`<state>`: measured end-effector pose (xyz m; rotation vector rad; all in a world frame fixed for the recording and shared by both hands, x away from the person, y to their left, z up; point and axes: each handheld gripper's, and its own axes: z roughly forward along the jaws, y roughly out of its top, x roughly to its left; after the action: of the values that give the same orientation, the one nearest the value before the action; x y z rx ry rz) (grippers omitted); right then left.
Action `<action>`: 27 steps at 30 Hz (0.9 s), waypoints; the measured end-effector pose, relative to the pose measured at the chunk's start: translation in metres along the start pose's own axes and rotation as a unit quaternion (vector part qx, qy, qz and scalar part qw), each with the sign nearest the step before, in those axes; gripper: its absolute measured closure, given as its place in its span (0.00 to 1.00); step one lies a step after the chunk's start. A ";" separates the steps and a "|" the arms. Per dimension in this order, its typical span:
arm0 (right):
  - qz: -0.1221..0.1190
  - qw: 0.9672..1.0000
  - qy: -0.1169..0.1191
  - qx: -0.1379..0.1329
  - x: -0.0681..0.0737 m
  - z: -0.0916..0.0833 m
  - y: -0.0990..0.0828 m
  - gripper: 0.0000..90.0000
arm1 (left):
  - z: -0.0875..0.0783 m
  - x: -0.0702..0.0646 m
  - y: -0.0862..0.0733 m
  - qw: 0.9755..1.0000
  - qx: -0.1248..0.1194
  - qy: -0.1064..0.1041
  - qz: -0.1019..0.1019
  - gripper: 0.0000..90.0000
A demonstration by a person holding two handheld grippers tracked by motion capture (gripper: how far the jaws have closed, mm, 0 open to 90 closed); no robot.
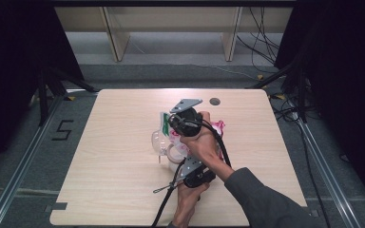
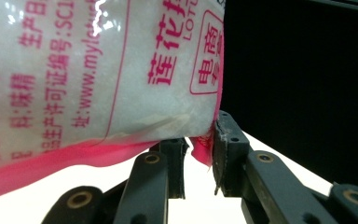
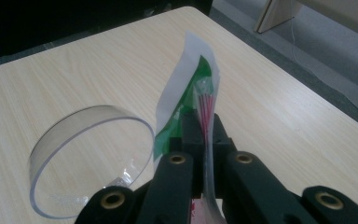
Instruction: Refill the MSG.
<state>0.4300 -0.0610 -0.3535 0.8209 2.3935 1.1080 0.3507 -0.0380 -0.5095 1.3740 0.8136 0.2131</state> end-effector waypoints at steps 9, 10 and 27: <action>-0.005 1.000 -0.005 0.008 0.001 0.003 0.000 1.00 | 0.000 0.000 0.000 1.000 -0.002 -0.002 -0.001 0.84; -0.006 1.000 -0.008 0.003 0.002 0.004 -0.001 1.00 | 0.000 0.000 0.000 1.000 -0.001 -0.002 -0.002 0.84; -0.011 1.000 -0.006 0.005 -0.001 0.004 0.000 1.00 | -0.002 -0.001 0.001 1.000 0.011 0.004 0.000 0.84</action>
<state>0.4329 -0.0593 -0.3558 0.7993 2.3957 1.0799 0.3496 -0.0368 -0.5083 1.3935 0.8252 0.2109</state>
